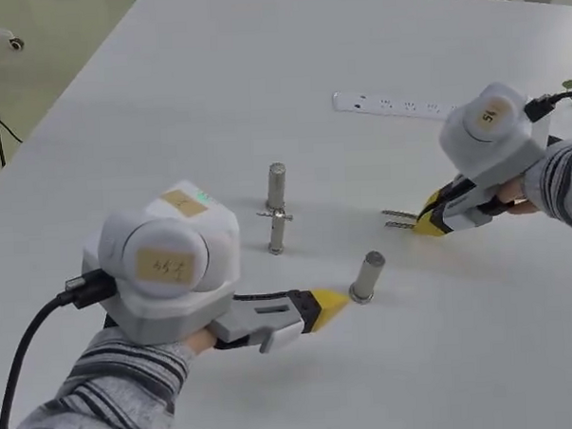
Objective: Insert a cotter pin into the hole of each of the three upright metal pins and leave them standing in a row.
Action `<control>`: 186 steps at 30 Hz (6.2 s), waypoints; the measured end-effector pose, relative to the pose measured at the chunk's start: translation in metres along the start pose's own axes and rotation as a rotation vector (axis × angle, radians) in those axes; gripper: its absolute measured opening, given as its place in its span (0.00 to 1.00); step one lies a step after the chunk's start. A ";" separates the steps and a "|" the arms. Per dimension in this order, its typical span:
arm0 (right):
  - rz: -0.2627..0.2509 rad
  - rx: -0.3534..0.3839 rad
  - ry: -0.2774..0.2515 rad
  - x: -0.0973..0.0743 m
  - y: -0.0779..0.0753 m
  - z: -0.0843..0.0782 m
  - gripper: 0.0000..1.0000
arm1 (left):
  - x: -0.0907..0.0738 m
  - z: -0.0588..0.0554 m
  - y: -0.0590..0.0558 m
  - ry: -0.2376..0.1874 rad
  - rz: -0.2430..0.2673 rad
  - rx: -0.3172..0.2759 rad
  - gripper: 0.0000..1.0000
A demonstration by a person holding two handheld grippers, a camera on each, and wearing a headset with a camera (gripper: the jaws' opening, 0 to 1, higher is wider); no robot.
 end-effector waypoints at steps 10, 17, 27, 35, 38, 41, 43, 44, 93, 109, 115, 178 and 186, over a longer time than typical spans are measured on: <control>0.020 -0.025 0.028 0.003 -0.001 0.003 0.00 | 0.001 -0.001 -0.001 0.003 -0.016 0.009 0.84; -0.011 -0.038 0.007 -0.001 0.005 0.001 0.00 | 0.002 0.000 -0.005 -0.001 -0.038 0.012 0.81; -0.059 -0.033 -0.079 -0.025 0.021 -0.003 0.00 | 0.001 0.005 -0.013 -0.029 -0.070 0.019 0.73; -0.076 -0.094 -0.141 -0.046 0.050 0.000 0.00 | 0.001 0.006 -0.022 -0.040 -0.125 0.017 0.65; -0.071 -0.121 -0.182 -0.054 0.064 0.004 0.00 | 0.003 0.004 -0.027 -0.037 -0.148 0.015 0.62; -0.072 -0.158 -0.195 -0.058 0.074 0.007 0.00 | 0.004 0.003 -0.032 -0.025 -0.166 0.022 0.59; -0.071 -0.180 -0.212 -0.062 0.081 0.010 0.00 | 0.004 0.003 -0.034 -0.025 -0.177 0.016 0.57; -0.068 -0.188 -0.215 -0.064 0.085 0.011 0.00 | 0.004 0.003 -0.036 -0.025 -0.189 0.009 0.56; -0.001 -0.542 -0.245 -0.067 0.165 0.030 0.00 | -0.005 0.005 -0.062 -0.023 -0.360 -0.320 0.01; 0.009 -0.478 -0.238 -0.066 0.162 0.024 0.02 | -0.009 0.006 -0.066 -0.060 -0.406 -0.188 0.00; 0.063 -0.411 -0.276 -0.068 0.161 0.022 0.01 | -0.011 0.009 -0.066 -0.076 -0.433 -0.118 0.00; 0.025 -0.315 -0.216 -0.062 0.114 -0.011 0.00 | 0.035 -0.011 -0.055 -0.015 -0.158 0.138 0.34; 0.016 -0.301 -0.215 -0.058 0.107 -0.014 0.00 | 0.056 -0.017 -0.056 0.020 -0.111 0.107 0.27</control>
Point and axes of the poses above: the centre of the closed fingertips' face, and the gripper's own axes: x roughly forward along the fingers, y roughly to its left, z roughly out of its top, the point moved 8 cm from there along -x, roughly backward along the fingers, and after that the axes turned 2 degrees about z, right-handed, at the moved point
